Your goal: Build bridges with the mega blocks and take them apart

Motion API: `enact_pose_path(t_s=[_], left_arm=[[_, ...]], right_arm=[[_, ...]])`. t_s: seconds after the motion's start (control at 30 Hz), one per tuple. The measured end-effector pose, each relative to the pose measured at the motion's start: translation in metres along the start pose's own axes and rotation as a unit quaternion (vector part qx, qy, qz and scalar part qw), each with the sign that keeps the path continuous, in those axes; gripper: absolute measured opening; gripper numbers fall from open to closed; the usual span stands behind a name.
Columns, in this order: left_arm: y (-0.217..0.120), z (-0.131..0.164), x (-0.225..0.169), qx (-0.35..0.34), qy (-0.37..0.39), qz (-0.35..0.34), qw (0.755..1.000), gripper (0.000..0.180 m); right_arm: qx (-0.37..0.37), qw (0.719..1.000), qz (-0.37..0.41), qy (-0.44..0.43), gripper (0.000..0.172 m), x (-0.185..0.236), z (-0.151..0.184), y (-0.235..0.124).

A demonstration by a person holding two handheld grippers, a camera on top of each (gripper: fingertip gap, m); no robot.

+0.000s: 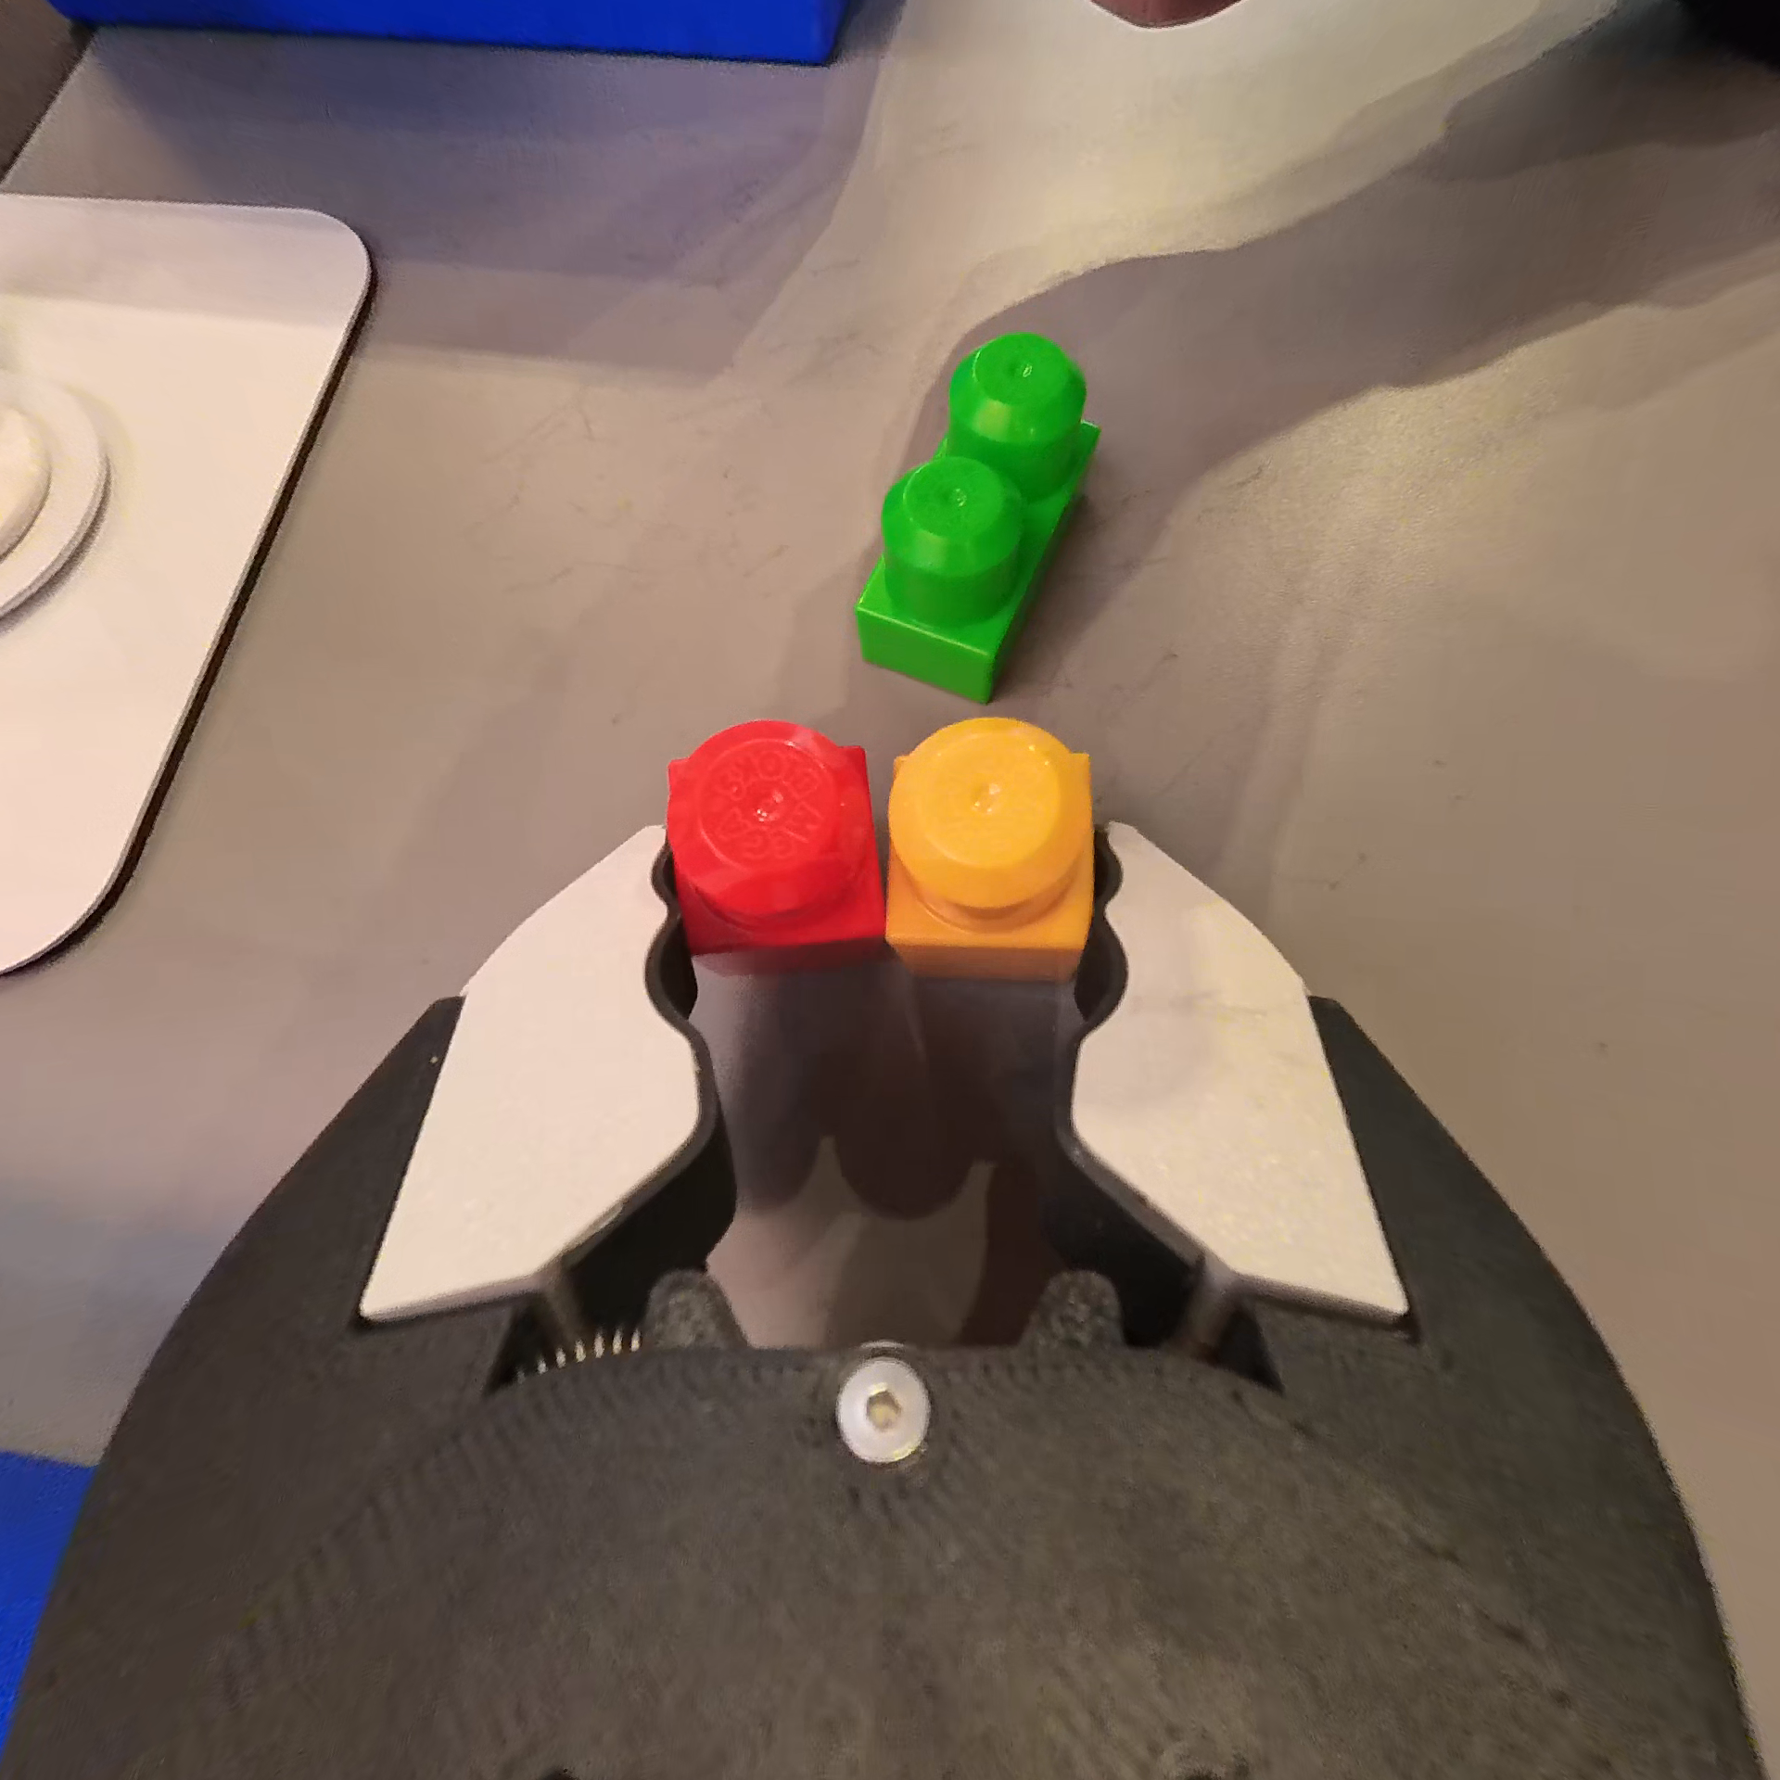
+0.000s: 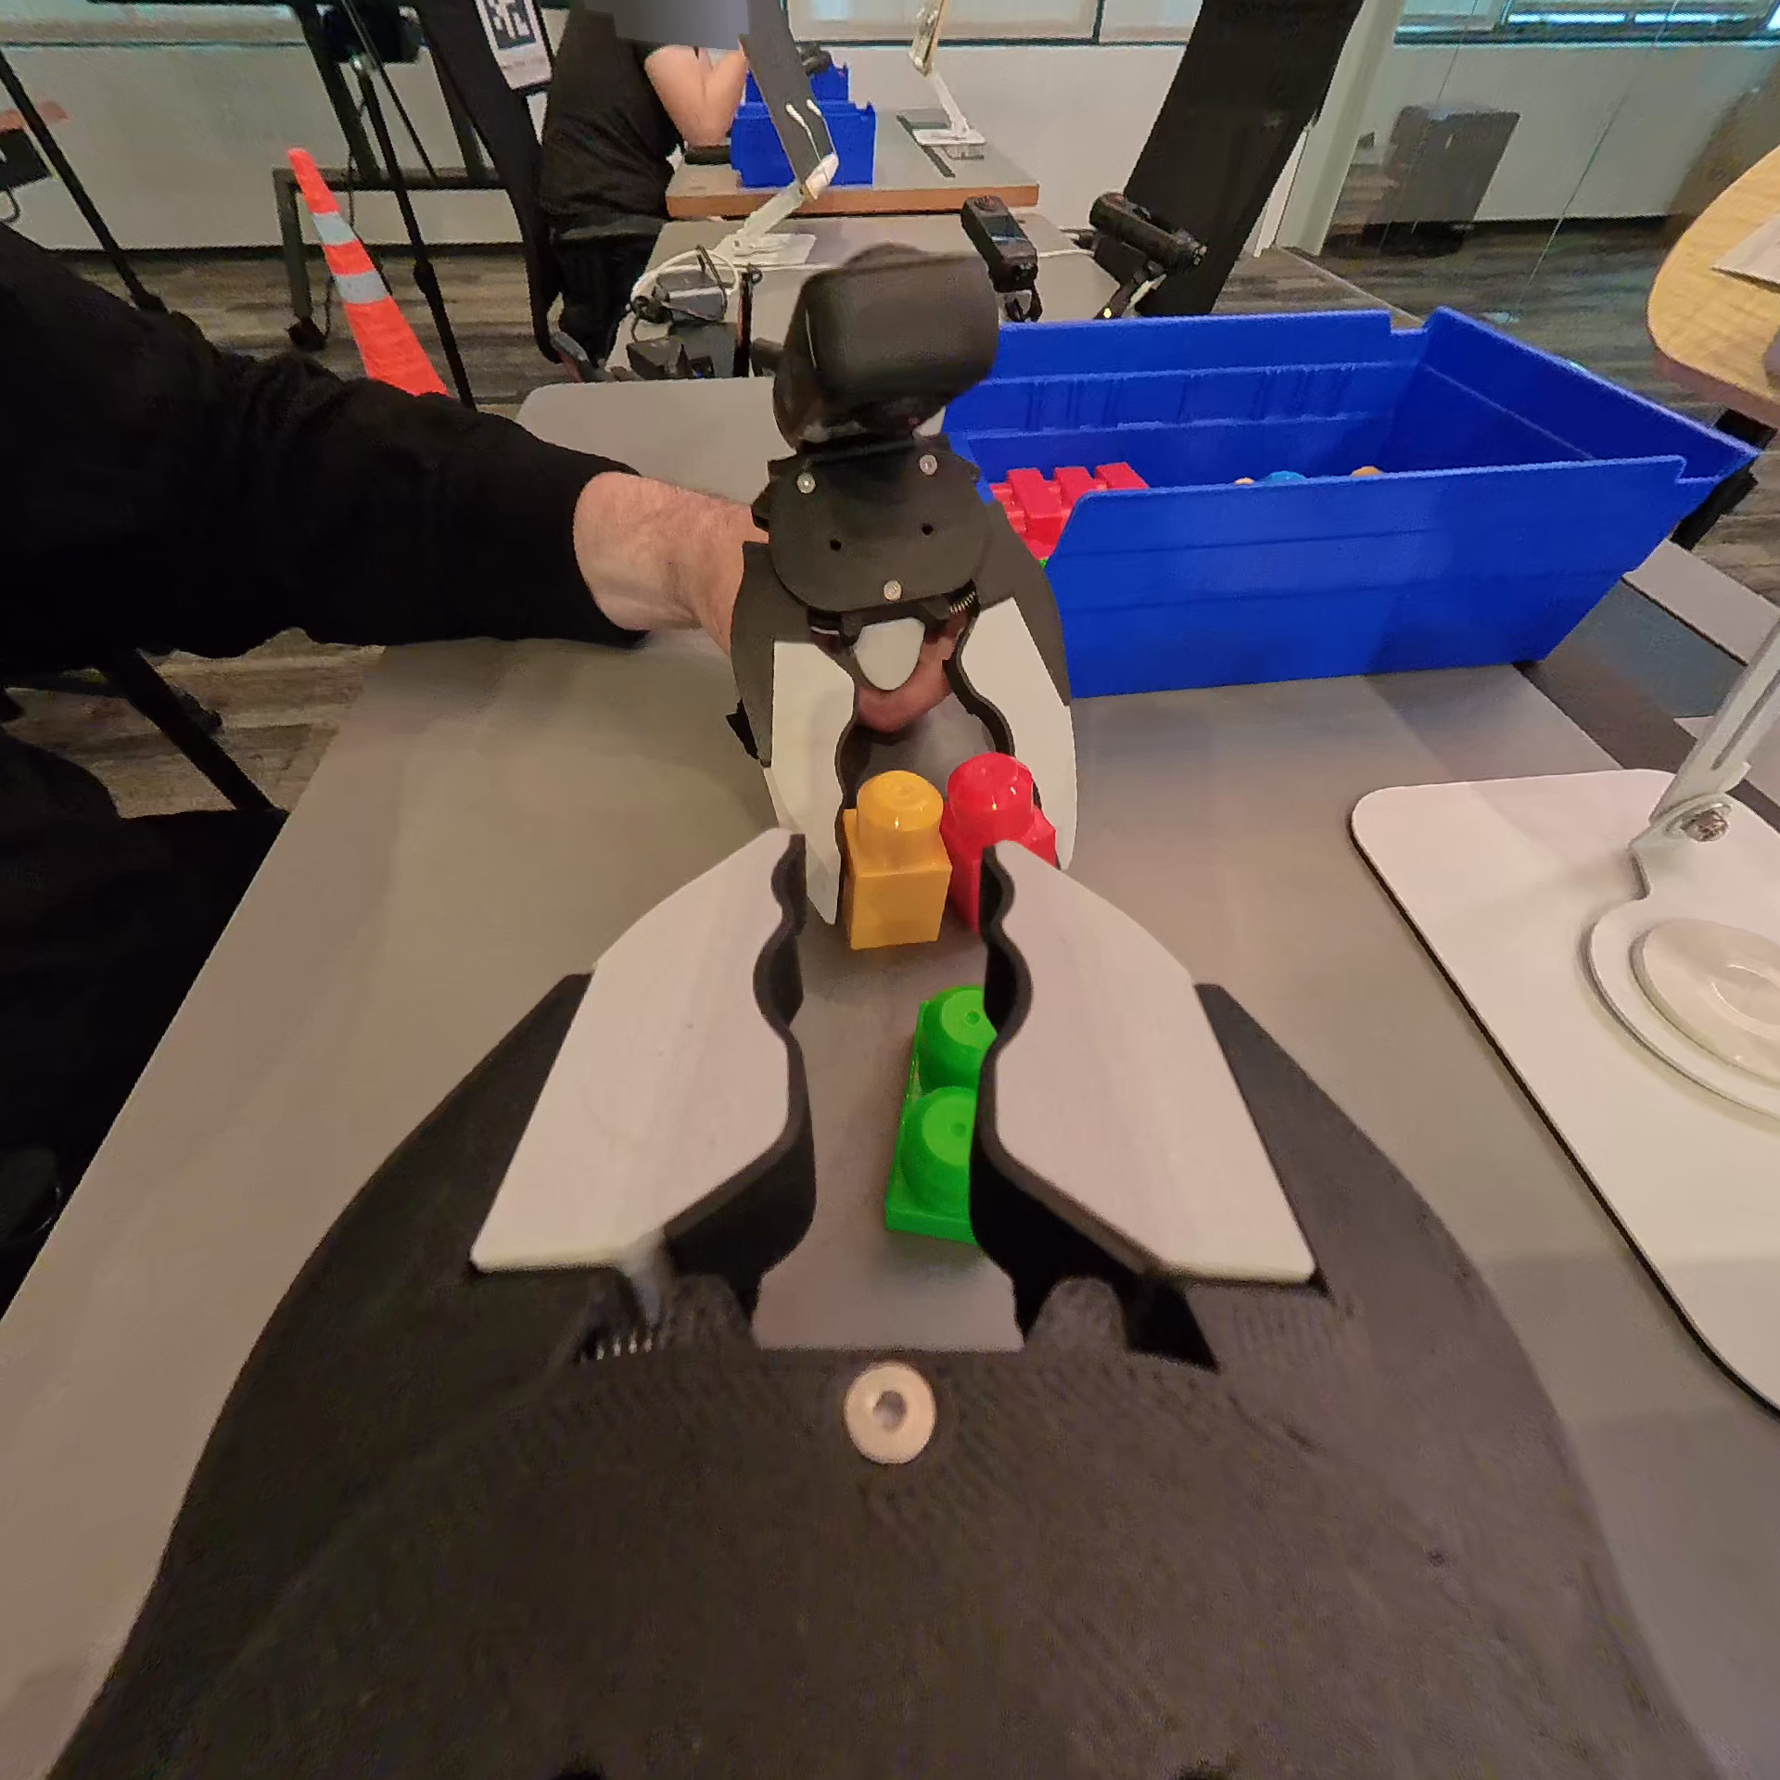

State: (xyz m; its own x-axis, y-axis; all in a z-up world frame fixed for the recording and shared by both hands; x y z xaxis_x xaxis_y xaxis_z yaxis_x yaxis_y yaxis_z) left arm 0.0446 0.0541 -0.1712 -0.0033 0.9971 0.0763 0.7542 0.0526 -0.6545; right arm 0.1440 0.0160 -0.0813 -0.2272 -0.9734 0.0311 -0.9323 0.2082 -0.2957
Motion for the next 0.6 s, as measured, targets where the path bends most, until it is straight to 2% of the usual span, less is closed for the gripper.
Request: enact_pose_path(t_s=[0.27, 0.33, 0.5, 0.6], left_arm=[[-0.009, -0.007, -0.007, -0.033, 0.000, 0.011, 0.999, 0.078], [-0.016, -0.016, -0.011, -0.063, -0.004, 0.019, 0.998, 0.078], [-0.038, -0.048, -0.026, -0.137, -0.006, 0.048, 0.989, 0.078], [-0.043, -0.063, -0.034, -0.156, 0.002, 0.061, 0.986, 0.078]], right_arm=[[0.060, 0.998, 0.021, -0.024, 0.052, 0.002, 0.012, 0.012], [0.066, 0.997, 0.019, -0.021, 0.064, 0.004, 0.012, 0.014], [0.076, 0.997, 0.007, -0.025, 0.079, 0.016, 0.009, 0.025], [0.073, 0.997, 0.003, -0.032, 0.081, 0.023, 0.004, 0.031]])
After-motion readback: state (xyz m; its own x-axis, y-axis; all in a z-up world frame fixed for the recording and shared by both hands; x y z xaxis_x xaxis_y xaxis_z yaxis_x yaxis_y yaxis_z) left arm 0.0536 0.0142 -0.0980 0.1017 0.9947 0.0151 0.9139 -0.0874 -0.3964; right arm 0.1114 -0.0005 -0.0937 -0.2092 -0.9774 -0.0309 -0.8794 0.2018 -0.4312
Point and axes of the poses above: each gripper's, where its closed fingertips meet, y out along the fingers, z out of its underside, x = y × z across the jaws, the point moved 3 cm from there along -y, back along the fingers, and after that the axes turned 2 degrees about y, right-handed, at the moved point
